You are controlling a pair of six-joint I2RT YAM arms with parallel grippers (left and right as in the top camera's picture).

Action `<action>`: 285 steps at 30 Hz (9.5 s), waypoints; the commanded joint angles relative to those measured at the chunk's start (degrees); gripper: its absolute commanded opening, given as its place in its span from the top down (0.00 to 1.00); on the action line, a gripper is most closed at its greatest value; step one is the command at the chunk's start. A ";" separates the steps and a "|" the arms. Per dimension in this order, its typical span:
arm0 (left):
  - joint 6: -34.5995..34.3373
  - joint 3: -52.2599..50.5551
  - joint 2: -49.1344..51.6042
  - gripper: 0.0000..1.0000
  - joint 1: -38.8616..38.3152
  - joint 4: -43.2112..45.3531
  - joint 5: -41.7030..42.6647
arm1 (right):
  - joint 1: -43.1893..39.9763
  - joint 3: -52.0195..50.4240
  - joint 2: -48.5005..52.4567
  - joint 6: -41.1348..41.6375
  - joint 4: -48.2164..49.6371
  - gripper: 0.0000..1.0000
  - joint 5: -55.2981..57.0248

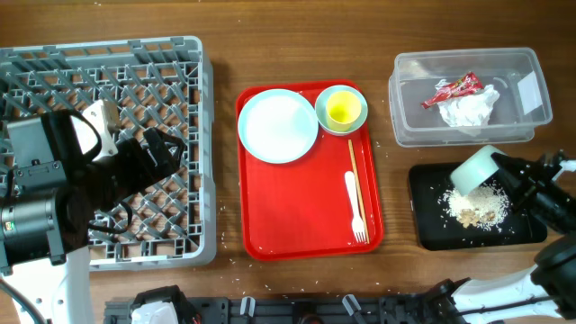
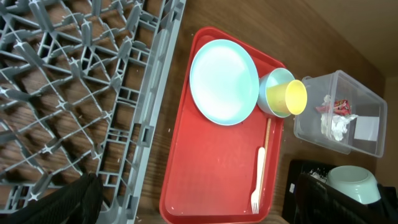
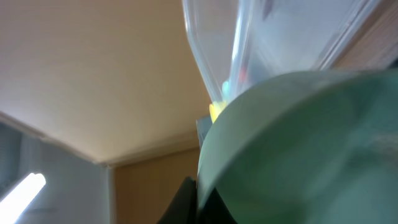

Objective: Sort waste into correct bins and load items into the dishwasher rack
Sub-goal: 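Tip the rice bowl over the black tray to dump the food, then set the empty bowl back on the red tray and withdraw right gripper, then grasp the empty light-blue bowl rim with the left gripper, then place the bowl upside down into the dish rack and release, then grasp the edge of the light-blue plate with the left gripper, then lift the plate and stand it upright in the dish rack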

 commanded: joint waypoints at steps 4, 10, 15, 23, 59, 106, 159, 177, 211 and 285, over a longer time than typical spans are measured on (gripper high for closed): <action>-0.46 0.70 -0.09 0.00 0.26 0.15 -0.07 | -0.02 0.11 0.17 2.36 0.37 0.96 -2.93; -0.46 0.70 -0.09 0.00 0.26 0.15 -0.07 | -0.02 0.11 0.17 5.40 -1.29 0.96 1.18; -0.44 0.70 -0.09 0.00 0.26 0.15 -0.07 | 0.22 0.17 -4.48 -16.28 -14.93 0.96 3.15; -0.46 0.70 -0.09 0.00 0.26 0.15 -0.07 | 14.19 0.17 -34.29 6.29 1.75 0.96 19.04; -0.46 0.70 -0.09 0.00 0.26 0.15 -0.07 | 68.78 28.41 -20.39 49.75 9.33 0.00 59.74; -24.13 -4.59 46.49 0.47 -71.56 28.55 -32.72 | 51.41 28.26 -21.38 49.88 4.81 0.00 74.97; -1.70 1.01 51.71 0.81 40.39 30.49 47.47 | 51.41 28.26 -21.38 49.88 4.81 0.00 74.97; -5.53 1.03 43.28 0.96 48.28 23.82 37.44 | 51.41 28.26 -21.38 49.86 4.96 0.00 74.97; -4.04 2.84 29.40 0.50 -14.60 25.75 6.19 | 51.41 28.24 -21.38 49.99 6.75 0.00 74.97; 0.26 7.67 26.16 0.96 -57.61 18.08 -22.01 | 51.41 28.24 -21.38 49.99 6.95 0.00 74.97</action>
